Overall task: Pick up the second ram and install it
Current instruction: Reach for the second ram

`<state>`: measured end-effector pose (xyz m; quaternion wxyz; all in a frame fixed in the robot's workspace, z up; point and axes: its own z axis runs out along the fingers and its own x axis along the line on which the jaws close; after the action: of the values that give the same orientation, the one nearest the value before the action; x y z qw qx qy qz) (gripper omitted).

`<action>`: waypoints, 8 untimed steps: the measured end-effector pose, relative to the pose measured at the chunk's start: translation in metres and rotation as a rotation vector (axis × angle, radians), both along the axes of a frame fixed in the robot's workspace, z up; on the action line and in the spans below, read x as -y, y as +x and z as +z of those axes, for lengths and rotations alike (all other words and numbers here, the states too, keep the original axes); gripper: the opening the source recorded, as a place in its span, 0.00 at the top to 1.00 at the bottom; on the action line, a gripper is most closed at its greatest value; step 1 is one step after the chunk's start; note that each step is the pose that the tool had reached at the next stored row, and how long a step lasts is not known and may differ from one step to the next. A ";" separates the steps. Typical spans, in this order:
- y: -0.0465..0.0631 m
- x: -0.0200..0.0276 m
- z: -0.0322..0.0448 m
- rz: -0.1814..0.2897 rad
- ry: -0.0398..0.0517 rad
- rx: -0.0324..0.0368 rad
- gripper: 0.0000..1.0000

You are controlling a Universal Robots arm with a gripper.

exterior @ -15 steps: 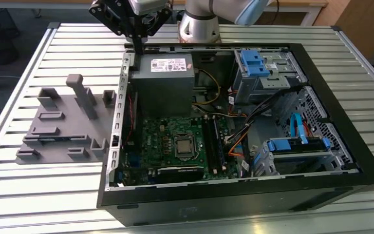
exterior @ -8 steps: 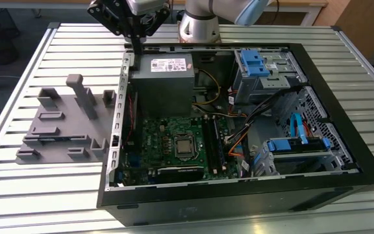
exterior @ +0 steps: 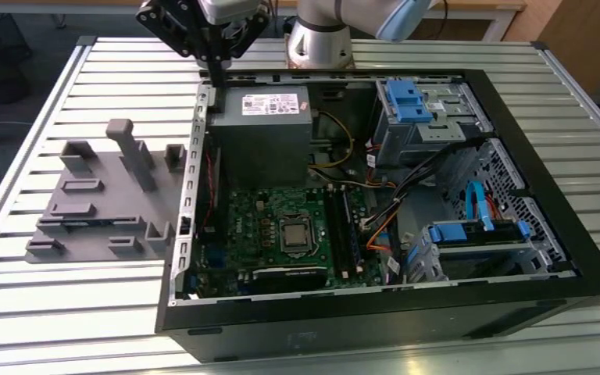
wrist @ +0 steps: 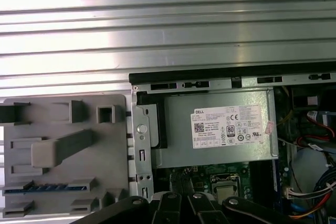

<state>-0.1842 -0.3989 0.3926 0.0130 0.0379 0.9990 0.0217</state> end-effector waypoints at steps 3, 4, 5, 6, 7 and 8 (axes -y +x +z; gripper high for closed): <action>-0.004 0.0000 -0.0001 0.000 0.0000 0.0000 0.89; -0.005 0.0000 -0.0001 0.000 0.0000 0.0001 0.89; -0.007 0.0000 -0.0001 0.000 0.0000 0.0001 0.89; -0.009 0.0000 -0.0001 0.000 0.0000 0.0000 0.89; -0.010 0.0000 -0.0001 0.000 0.0000 0.0000 0.89; -0.012 0.0000 -0.0001 0.000 0.0000 0.0000 0.89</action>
<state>-0.1960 -0.3989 0.3925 0.0131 0.0379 0.9990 0.0217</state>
